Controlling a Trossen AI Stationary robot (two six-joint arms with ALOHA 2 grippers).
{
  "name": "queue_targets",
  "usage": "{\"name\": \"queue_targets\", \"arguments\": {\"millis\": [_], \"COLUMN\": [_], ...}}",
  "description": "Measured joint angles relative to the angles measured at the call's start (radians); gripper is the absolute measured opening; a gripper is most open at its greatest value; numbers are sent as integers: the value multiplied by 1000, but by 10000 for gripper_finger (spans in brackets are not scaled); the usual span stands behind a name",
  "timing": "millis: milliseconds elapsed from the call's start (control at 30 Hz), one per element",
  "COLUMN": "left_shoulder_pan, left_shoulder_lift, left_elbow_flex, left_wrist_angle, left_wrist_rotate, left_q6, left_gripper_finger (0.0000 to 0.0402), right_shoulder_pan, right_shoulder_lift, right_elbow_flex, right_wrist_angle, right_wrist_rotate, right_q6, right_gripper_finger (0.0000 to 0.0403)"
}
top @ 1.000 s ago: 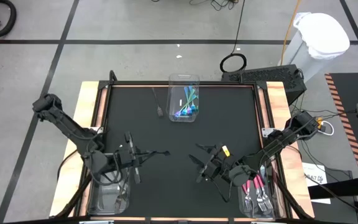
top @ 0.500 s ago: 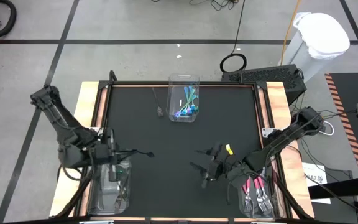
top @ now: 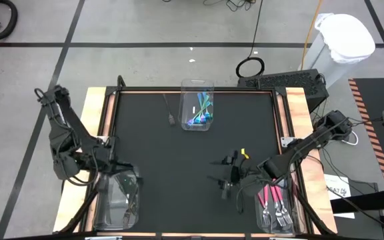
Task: Sort silverware by color (type)
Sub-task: Put the black fork into the bottom left transparent bin
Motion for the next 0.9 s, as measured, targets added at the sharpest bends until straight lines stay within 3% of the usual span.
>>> {"name": "queue_targets", "arguments": {"millis": [467, 667, 900], "left_shoulder_pan": [-71, -112, -140], "left_shoulder_lift": [-2, -2, -2], "left_elbow_flex": [0, 0, 0], "left_wrist_angle": [-23, -73, -315], "left_wrist_rotate": [156, 145, 88], "left_q6": [-210, -259, -443], "left_gripper_finger": [13, 13, 13], "right_shoulder_pan": [-17, -16, -16], "right_shoulder_lift": [12, 12, 12], "right_elbow_flex": [0, 0, 0], "right_wrist_angle": [-35, -37, -42], "right_wrist_rotate": [-1, -1, -1], "right_q6": [52, 51, 45], "right_gripper_finger": [242, 242, 242]}}
